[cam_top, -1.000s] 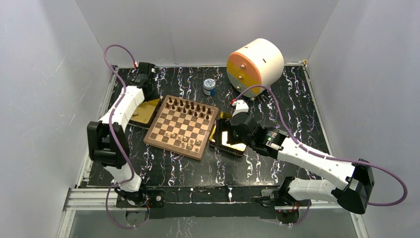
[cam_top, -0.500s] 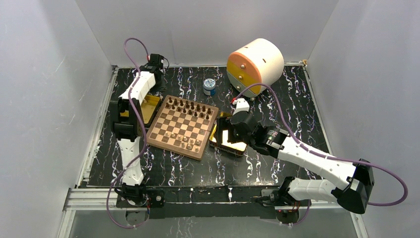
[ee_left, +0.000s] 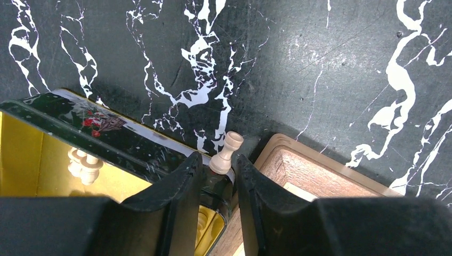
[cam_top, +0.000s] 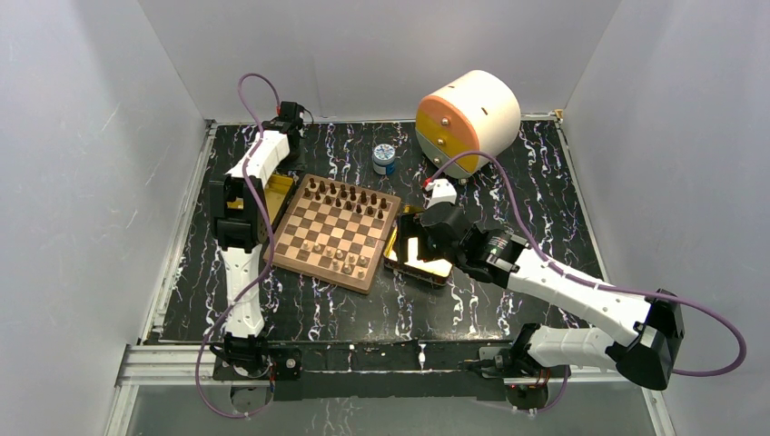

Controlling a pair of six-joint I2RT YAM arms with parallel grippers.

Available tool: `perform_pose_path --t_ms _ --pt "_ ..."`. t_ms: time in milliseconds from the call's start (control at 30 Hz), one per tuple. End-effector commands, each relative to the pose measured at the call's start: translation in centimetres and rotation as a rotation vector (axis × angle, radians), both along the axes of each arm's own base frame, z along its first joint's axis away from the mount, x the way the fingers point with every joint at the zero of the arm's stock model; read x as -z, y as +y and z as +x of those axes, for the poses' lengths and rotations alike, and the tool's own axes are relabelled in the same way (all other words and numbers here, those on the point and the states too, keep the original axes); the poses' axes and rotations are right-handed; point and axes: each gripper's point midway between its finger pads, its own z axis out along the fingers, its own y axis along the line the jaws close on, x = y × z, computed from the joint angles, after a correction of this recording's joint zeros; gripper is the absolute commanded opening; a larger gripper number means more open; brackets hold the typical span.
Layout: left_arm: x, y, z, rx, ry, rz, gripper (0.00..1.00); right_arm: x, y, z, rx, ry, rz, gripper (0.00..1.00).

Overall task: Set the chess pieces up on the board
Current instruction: Pick up the chess piece at the center of the board.

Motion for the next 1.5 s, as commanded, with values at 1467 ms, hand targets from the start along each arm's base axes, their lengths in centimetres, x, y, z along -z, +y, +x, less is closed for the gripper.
perform_pose_path --t_ms 1467 --pt "2.1 0.5 0.7 0.112 0.064 0.0 0.27 -2.6 0.8 1.9 0.019 -0.078 -0.017 0.99"
